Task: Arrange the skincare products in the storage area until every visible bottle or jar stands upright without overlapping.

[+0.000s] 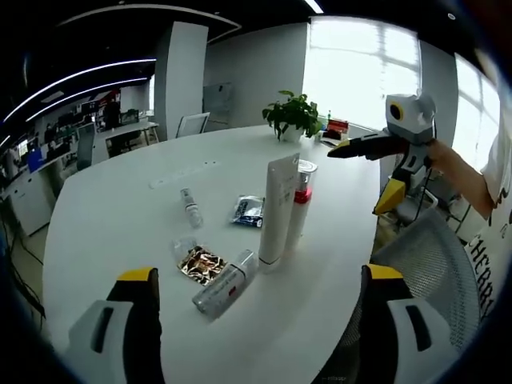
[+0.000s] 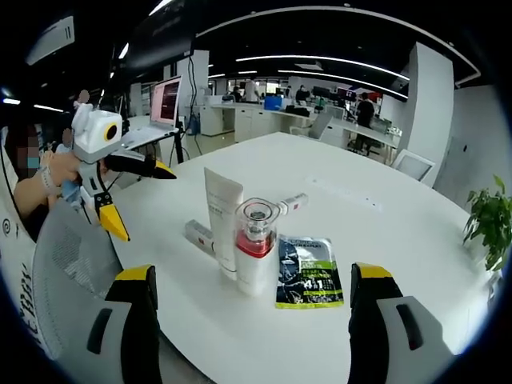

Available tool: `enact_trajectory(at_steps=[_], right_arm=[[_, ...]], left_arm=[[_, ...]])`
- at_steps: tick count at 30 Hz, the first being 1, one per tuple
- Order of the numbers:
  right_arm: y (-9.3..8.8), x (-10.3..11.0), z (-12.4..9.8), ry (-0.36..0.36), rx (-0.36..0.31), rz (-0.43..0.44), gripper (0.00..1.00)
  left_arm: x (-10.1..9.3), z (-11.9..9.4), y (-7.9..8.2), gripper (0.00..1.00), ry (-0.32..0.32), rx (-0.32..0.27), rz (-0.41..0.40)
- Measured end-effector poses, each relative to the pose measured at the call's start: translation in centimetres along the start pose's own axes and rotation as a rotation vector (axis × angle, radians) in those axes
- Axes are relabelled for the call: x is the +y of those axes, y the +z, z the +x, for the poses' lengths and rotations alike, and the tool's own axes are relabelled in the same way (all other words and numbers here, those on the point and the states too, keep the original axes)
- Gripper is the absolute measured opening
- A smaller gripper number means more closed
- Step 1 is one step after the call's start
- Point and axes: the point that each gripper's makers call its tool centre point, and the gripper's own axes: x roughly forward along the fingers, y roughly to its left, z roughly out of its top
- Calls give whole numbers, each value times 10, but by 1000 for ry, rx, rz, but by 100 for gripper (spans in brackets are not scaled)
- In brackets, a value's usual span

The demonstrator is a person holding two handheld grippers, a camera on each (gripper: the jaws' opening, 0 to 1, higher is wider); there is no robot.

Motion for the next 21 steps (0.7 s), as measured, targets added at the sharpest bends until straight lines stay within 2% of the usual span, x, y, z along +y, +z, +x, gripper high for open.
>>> enact_trajectory(at_steps=[14, 21], right_arm=[[-1, 5, 4, 8, 4, 4, 100], [-1, 4, 3, 2, -1, 16, 100]], left_arm=[[12, 17, -15, 99, -34, 60, -12], [10, 22, -15, 99, -49, 82, 1]])
